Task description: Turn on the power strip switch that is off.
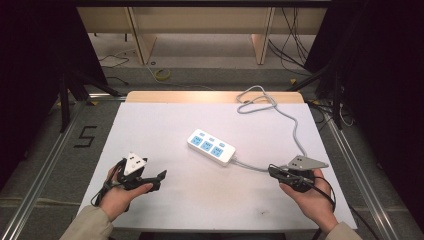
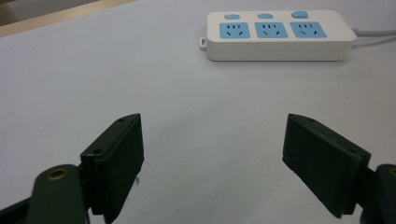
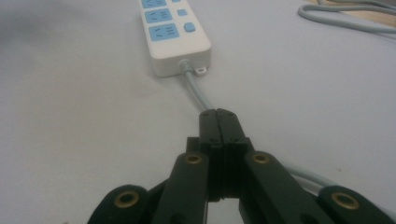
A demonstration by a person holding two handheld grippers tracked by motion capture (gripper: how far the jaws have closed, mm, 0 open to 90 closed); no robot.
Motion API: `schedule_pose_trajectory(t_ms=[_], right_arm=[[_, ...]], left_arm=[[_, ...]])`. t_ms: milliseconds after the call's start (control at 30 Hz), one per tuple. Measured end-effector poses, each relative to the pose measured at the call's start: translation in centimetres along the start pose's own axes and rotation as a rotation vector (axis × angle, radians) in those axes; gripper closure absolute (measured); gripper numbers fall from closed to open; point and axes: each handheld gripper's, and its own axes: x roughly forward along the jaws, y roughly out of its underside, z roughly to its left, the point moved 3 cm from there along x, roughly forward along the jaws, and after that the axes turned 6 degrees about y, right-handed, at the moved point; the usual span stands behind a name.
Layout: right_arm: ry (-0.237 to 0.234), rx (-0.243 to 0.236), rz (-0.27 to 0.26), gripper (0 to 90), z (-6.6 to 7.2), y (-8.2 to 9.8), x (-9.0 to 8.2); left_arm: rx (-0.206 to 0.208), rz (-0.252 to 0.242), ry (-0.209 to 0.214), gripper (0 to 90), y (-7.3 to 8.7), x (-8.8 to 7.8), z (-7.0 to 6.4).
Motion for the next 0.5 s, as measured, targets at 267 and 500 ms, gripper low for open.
schedule_pose_trajectory(t_ms=[267,500], right_arm=[[-0.013,-0.018,-0.004,90.0,0.4,-1.9,1.6],[-0.023,-0.030,-0.003,90.0,0.8,-3.3,2.5]], left_arm=[[0.000,0.000,0.004,20.4,0.0,0.1,0.0],[-0.001,-0.002,0.005,20.3,0.0,0.2,-0.1]])
